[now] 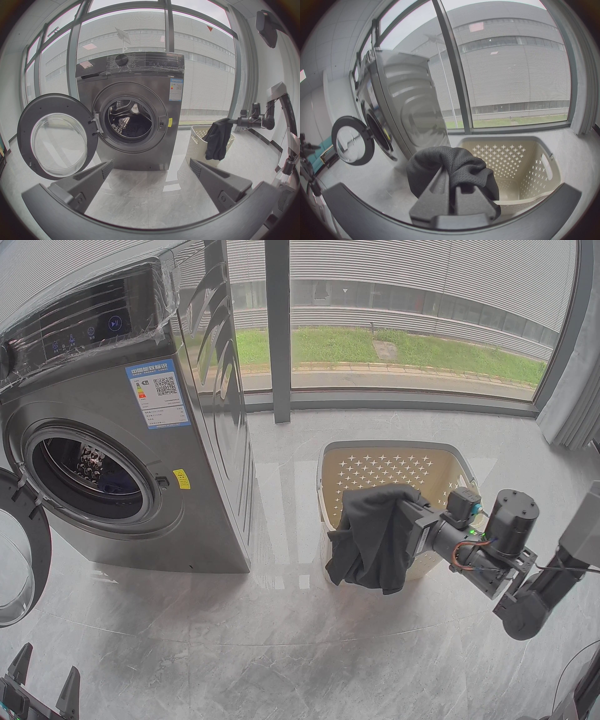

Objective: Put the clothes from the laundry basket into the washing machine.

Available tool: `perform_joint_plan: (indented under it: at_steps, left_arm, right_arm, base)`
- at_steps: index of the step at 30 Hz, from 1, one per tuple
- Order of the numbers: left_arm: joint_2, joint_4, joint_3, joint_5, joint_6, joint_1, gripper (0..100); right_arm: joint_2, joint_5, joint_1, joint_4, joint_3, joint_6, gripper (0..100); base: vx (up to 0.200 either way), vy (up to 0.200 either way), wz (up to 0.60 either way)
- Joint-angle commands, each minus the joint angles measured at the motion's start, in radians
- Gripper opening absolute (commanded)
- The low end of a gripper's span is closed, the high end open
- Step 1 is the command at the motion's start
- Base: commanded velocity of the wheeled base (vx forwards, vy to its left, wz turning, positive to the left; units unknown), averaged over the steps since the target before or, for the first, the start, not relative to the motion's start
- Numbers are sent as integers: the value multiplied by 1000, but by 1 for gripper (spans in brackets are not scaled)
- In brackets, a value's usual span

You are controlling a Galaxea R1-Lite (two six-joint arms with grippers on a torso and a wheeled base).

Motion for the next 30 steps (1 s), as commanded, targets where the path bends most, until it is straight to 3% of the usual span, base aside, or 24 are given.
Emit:
perform_joint_plan:
  at_steps: [1,6,8,13,17,23,30]
  left_arm:
    - [-16,0,16,1,-3,0,100]
    - [-16,0,16,-8,-2,0,100]
    - [-15,0,16,-11,-6,0,100]
    - [-16,0,16,-10,-19,0,100]
    - [-16,0,16,-8,-11,0,100]
    - [-16,0,16,-10,-17,0,100]
    - [-15,0,16,-10,-20,0,100]
  right_arm:
    - [-287,-49,55,33,65,15,0]
    - [-389,-67,64,112,69,14,0]
    - [-435,-95,65,159,89,12,0]
    - [-458,-95,82,162,89,12,0]
    - [-445,-95,95,149,86,14,0]
    - [-441,-85,113,142,80,14,0]
    - [-439,-84,139,118,77,14,0]
  base:
    - [0,0,0]
    - [0,0,0]
    - [0,0,0]
    - [-200,0,0]
    - [-200,0,0]
    - [0,0,0]
    - [0,200,0]
